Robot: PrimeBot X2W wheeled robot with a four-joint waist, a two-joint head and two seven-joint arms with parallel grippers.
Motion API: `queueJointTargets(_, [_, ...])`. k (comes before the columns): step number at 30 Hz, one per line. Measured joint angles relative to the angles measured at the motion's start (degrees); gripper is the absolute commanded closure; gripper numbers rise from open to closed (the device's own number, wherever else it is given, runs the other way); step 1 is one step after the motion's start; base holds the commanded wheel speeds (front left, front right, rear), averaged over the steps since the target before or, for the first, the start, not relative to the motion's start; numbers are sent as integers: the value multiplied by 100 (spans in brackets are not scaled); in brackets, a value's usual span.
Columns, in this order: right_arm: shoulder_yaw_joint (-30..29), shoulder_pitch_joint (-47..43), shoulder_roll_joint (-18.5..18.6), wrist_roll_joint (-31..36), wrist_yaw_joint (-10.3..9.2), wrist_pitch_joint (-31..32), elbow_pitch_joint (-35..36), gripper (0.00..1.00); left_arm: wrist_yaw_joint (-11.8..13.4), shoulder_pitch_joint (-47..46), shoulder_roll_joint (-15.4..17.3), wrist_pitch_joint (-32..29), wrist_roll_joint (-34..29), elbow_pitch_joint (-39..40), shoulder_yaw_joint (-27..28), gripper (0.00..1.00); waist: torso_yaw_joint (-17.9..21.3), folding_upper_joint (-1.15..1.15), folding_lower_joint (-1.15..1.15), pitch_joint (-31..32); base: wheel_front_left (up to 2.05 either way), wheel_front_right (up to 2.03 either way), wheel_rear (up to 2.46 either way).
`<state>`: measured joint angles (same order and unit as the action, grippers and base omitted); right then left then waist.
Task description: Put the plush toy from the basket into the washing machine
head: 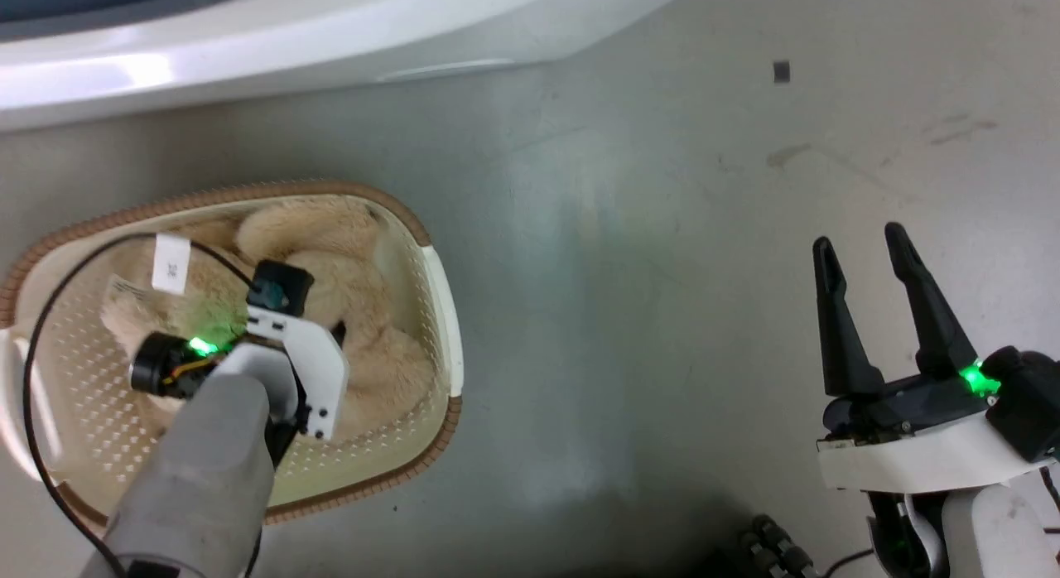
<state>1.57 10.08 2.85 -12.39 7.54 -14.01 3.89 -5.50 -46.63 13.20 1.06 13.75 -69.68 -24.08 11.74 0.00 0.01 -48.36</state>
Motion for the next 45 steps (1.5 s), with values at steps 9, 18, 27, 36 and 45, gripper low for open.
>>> queueJointTargets(9, [-2, 85, 0, -32, 0, -69, 49, 0, 12, -407, 24, -178, 121, -270, -158, 100, 115, 0, 0, -405, 0, 0, 0])
queueJointTargets(18, [-42, 106, 0, -11, 0, -71, 40, 0, -22, -251, -88, -215, 367, -330, -126, 100, 37, 0, 0, -193, 0, 0, 0])
queueJointTargets(27, [-74, 96, 0, 111, 0, -71, -59, 0, -23, 174, -183, 387, 483, -417, -116, 100, -84, 0, 0, 366, 0, 0, 0])
queueJointTargets(36, [-70, -131, 1, 242, 0, -73, -272, 0, -79, 726, -326, 1071, 666, -428, -124, 100, -215, 0, -1, 1210, 0, 0, 0])
queueJointTargets(45, [-84, -340, 0, 334, 0, -73, -486, 0, -125, 1301, -394, 1337, 748, -55, -127, 100, -418, 0, -1, 2101, 0, 0, 0])
